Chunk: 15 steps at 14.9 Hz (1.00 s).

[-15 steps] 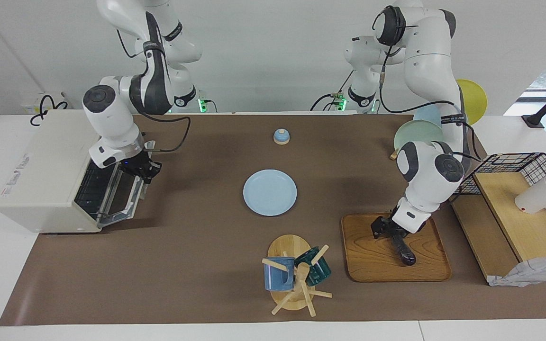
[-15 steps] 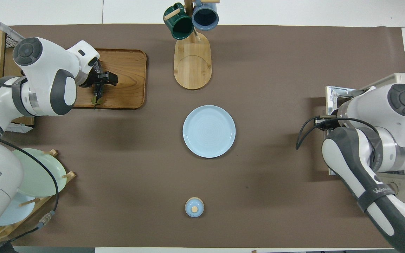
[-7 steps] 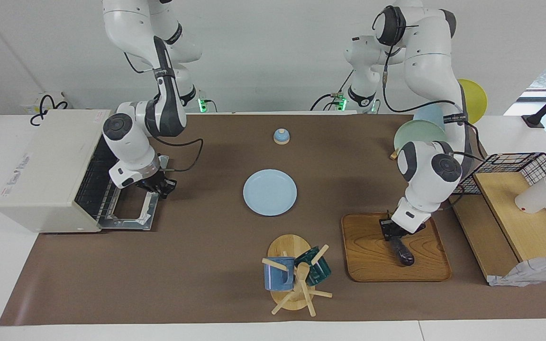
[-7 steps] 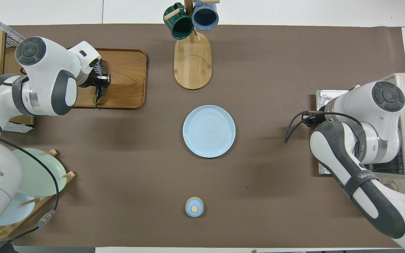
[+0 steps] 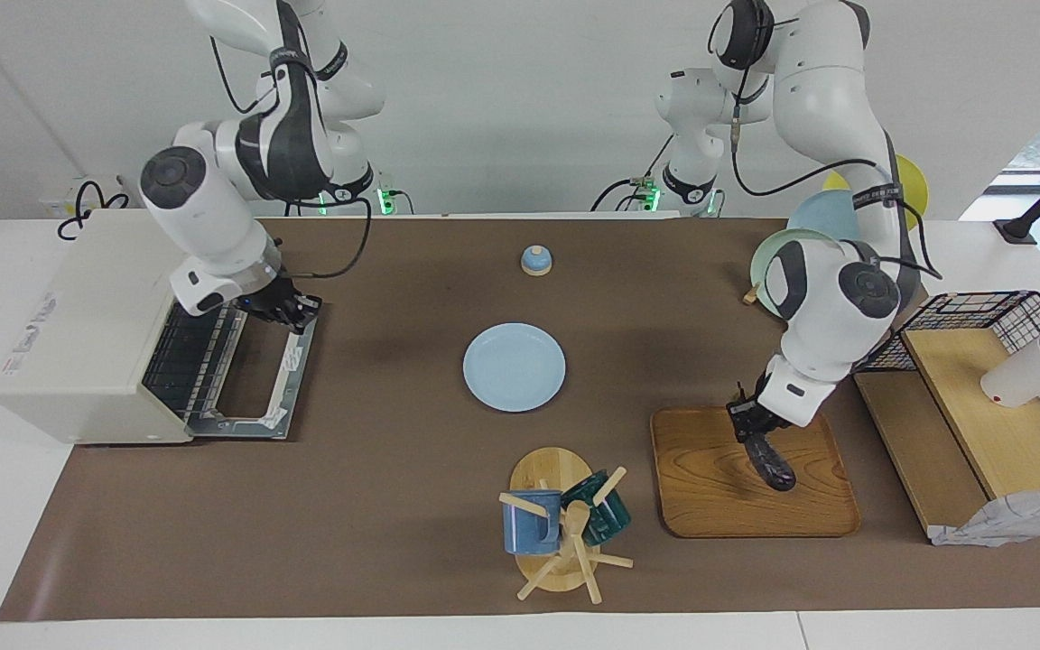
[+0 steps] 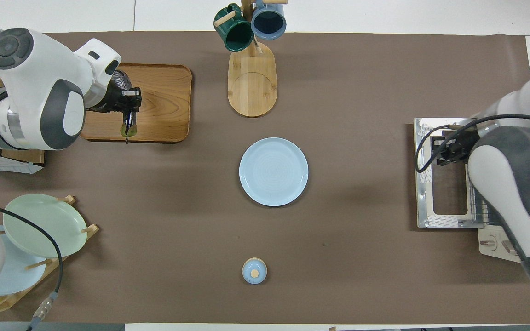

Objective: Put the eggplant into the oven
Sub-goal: 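Carry the eggplant with the left gripper onto the light blue plate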

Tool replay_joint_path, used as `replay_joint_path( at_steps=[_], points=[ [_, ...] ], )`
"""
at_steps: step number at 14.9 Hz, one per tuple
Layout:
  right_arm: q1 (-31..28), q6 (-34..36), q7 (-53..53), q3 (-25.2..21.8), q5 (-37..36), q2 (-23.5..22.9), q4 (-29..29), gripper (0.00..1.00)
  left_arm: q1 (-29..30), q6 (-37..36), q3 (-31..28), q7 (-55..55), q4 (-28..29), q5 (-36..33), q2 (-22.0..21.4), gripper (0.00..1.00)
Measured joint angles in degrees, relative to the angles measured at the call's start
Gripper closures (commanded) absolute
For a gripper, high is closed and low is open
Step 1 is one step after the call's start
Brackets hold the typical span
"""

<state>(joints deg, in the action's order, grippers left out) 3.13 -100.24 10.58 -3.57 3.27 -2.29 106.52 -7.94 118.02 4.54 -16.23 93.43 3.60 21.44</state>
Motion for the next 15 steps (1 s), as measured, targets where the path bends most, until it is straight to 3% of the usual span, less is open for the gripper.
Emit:
replay_joint_path(
  at_steps=[3, 7, 10, 14, 15],
  points=[
    [-4.4, 5.6, -3.1, -0.1, -0.6, 4.1, -1.7, 1.00, -7.3, -6.3, 0.4, -10.8, 0.6, 2.0, -6.3, 1.00],
    [-5.8, 8.0, -5.7, -0.2, -4.6, 6.9, -2.7, 1.00, -19.9, -1.1, 0.6, -22.2, 4.9, 3.5, -7.5, 1.00],
    [-5.6, 7.9, -5.7, 0.1, -4.8, 6.6, -2.2, 1.00, -27.1, 6.8, 0.5, -26.9, 8.1, 3.7, -4.8, 1.00],
    [-5.5, 6.5, -5.7, 0.2, -4.8, 6.8, 0.1, 1.00, -30.0, 14.7, 0.3, -27.8, 8.4, 3.7, 2.7, 1.00],
    [-5.5, 6.4, -5.7, 0.2, -4.8, 6.8, 0.4, 1.00, -30.0, 15.1, 0.1, -27.7, 8.3, 3.7, 3.4, 0.11]
  ],
)
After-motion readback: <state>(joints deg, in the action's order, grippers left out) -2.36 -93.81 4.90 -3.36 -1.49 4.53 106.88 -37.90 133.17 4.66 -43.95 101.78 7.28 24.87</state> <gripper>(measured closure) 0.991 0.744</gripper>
